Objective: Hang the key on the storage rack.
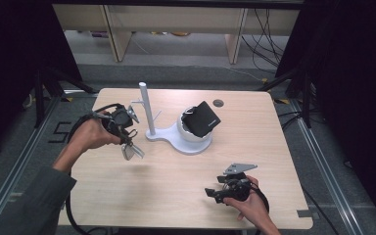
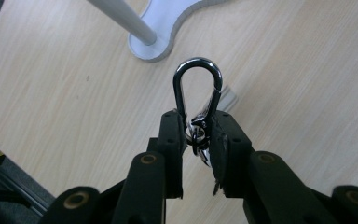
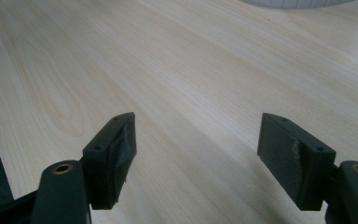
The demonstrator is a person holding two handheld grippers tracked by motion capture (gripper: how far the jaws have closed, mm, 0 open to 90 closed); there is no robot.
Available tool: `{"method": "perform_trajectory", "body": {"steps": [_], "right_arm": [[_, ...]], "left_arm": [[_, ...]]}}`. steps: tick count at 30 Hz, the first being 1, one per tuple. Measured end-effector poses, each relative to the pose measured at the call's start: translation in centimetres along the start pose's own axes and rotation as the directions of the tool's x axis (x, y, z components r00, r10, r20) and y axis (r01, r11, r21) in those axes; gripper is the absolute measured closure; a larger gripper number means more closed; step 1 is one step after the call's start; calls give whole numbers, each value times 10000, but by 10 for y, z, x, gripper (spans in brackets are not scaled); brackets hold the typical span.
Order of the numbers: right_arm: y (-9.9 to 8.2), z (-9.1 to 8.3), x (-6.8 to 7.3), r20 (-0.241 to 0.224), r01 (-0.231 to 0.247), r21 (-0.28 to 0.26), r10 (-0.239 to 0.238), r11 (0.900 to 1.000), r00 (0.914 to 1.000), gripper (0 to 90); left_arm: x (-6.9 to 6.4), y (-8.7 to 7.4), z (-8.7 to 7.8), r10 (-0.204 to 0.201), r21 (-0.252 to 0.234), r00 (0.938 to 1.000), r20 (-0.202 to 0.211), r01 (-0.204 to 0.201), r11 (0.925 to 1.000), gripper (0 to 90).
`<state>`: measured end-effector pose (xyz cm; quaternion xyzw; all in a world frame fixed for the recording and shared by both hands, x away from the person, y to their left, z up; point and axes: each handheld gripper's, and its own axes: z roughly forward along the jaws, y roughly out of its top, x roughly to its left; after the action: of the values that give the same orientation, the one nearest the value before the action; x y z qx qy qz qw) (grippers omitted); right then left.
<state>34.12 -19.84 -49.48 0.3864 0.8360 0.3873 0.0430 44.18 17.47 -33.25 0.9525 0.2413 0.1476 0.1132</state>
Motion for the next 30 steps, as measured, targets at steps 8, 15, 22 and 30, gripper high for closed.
{"method": "perform_trajectory", "body": {"steps": [8, 15, 22, 30], "right_arm": [[0, 0, 0, -24, -115, 13, 115, 9999, 9999, 292], [1, 0, 0, -19, -55, -63, 55, 10000, 10000, 292], [1, -1, 0, -27, -102, -127, 101, 9999, 9999, 292], [1, -1, 1, -64, -254, 1, 254, 9997, 9997, 292]], "left_arm": [[27, 2, -21, -635, -366, 9973, -368, 621, 9974, 745], [45, 9, -29, -1231, -248, 9905, -616, 1218, 9922, 745], [56, 20, -29, -1523, -324, 9854, -762, 1503, 9881, 745], [62, 30, -23, -1847, -307, 9789, -876, 1827, 9827, 745]]}}
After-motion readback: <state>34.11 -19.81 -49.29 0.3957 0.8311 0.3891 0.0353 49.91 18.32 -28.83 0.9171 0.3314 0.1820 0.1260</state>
